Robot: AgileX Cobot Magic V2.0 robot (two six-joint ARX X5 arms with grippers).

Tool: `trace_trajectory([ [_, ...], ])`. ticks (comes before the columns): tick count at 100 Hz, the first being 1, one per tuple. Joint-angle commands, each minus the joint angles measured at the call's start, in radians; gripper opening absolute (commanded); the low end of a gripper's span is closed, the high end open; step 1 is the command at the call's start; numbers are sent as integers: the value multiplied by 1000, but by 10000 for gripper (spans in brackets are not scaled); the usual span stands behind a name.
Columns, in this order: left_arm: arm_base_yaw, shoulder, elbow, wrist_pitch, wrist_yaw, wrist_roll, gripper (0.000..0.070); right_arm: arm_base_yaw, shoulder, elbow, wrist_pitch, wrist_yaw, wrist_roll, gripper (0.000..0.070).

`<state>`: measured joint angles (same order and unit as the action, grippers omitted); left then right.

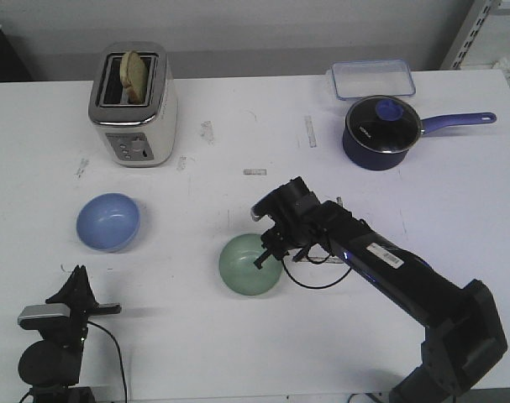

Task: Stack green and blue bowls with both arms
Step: 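Lift the green bowl with the right gripper and carry it toward the table center, then release the green bowl and retract the right gripper toward its rest pose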

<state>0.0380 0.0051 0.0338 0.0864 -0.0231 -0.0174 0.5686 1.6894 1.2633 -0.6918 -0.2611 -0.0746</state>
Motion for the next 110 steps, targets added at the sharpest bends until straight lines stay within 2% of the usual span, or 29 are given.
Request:
trace_trajectory([
  [1, 1, -2, -20, 12, -2, 1, 1, 9, 23, 14, -6, -5, -9, 25],
  [7, 1, -2, -20, 12, -2, 1, 1, 9, 23, 14, -13, -5, -9, 91],
  [18, 1, -2, -20, 12, -2, 2, 1, 9, 20, 16, -13, -5, -9, 329],
  [25, 1, -2, -20, 12, -2, 2, 1, 9, 19, 21, -13, -5, -9, 420],
  [55, 1, -2, -20, 12, -2, 2, 1, -12, -58, 76, -19, 0, -10, 431],
  [62, 1, -2, -20, 12, -2, 2, 1, -31, -100, 88, -13, 0, -9, 422],
  [70, 1, -2, -20, 12, -2, 2, 1, -63, -156, 93, -1, 0, -9, 354],
  [86, 1, -2, -20, 12, -2, 2, 1, -160, -274, 93, -15, 30, -8, 6],
  [110, 1, -2, -20, 13, -3, 1, 1, -362, -407, 54, -63, 136, -6, 0],
])
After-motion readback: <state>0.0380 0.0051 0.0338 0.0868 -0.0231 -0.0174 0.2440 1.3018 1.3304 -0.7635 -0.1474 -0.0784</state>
